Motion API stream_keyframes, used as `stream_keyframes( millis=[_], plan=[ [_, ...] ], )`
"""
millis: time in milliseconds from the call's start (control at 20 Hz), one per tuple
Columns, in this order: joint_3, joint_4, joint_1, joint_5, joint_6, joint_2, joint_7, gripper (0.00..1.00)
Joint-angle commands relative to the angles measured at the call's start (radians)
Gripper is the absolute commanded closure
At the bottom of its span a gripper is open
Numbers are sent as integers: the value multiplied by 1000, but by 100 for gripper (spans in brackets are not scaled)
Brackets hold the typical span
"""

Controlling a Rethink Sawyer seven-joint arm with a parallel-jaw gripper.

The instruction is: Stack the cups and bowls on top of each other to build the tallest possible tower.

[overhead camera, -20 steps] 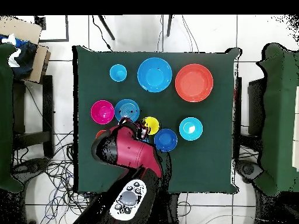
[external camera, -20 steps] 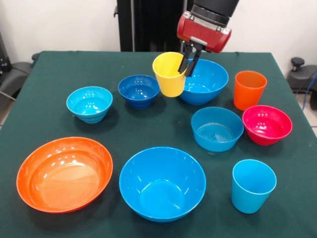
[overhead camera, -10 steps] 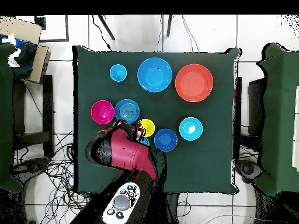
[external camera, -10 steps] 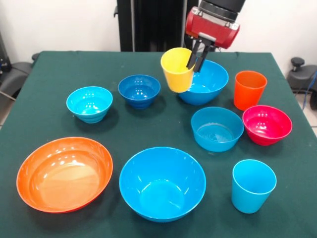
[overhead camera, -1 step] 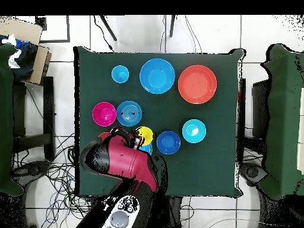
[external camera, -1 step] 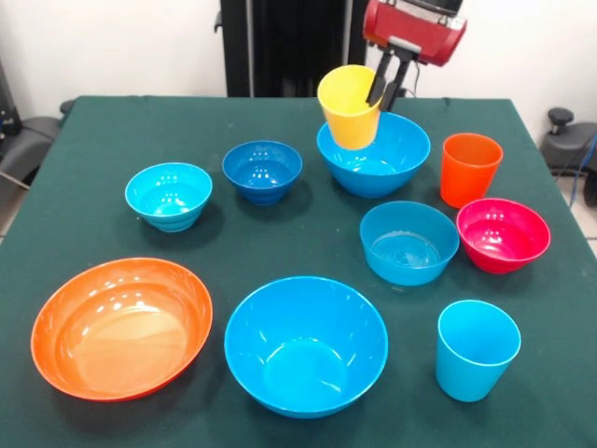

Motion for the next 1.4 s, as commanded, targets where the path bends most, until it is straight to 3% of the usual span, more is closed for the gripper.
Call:
stream_keyframes(
  millis=[50, 600, 1400],
  plan=[
    [72, 62, -4, -3, 111, -26, 156, 100],
    [107, 105, 0, 14, 35, -8, 191, 100],
    [90, 77, 74, 67, 35, 44, 264, 100]
  ],
)
